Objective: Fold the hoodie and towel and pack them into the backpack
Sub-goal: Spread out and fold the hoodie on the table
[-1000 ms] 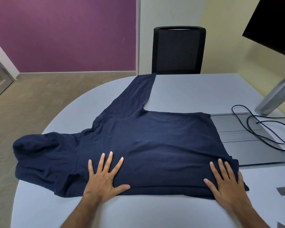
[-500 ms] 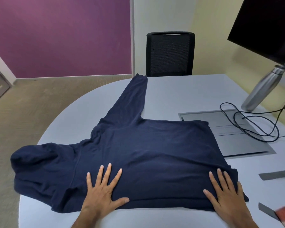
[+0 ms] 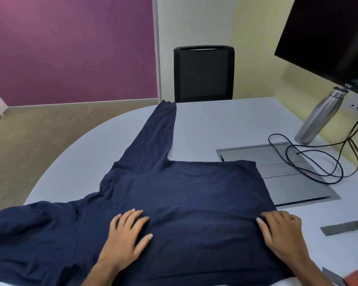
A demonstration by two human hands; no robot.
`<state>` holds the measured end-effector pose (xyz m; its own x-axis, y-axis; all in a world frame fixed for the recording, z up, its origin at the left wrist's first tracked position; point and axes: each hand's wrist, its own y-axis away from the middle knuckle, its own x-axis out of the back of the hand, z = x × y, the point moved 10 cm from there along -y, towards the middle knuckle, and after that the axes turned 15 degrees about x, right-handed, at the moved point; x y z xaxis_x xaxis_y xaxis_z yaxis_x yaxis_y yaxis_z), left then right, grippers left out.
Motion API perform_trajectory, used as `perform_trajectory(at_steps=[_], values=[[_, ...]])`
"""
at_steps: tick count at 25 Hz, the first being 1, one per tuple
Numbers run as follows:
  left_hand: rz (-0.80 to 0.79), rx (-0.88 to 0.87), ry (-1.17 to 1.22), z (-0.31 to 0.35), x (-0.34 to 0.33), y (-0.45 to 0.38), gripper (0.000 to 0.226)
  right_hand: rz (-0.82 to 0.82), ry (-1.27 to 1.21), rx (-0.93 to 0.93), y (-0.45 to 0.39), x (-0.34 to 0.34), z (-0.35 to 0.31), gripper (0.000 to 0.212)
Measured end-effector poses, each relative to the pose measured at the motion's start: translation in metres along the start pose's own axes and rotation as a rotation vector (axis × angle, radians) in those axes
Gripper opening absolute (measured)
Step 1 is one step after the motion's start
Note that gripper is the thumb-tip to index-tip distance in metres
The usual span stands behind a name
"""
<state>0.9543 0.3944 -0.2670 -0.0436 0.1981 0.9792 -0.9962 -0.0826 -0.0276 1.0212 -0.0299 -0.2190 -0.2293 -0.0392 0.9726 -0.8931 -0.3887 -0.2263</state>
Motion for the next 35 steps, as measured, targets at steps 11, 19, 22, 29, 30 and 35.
perform_trajectory(at_steps=[11,19,22,29,30,35], values=[[-0.123,0.005,-0.318,0.060,0.002,-0.244,0.053,-0.353,-0.055,0.002,-0.190,-0.072,0.048,0.053],[-0.153,-0.188,-0.393,0.081,-0.019,-0.278,0.051,-0.511,0.062,0.073,-0.219,-0.114,0.055,0.076],[-0.089,-0.121,-0.473,0.083,-0.018,-0.281,0.036,-0.409,0.143,0.118,-0.223,-0.101,0.052,0.050],[0.128,-0.178,-0.408,0.078,0.018,-0.249,0.010,-0.316,0.165,0.150,-0.195,-0.065,0.046,0.038],[0.160,-0.217,-0.398,0.079,0.024,-0.241,0.013,-0.300,0.150,0.149,-0.187,-0.061,0.046,0.036],[0.212,-0.372,-0.354,0.085,0.056,-0.182,0.013,-0.191,0.123,0.188,-0.146,-0.034,0.036,0.048]])
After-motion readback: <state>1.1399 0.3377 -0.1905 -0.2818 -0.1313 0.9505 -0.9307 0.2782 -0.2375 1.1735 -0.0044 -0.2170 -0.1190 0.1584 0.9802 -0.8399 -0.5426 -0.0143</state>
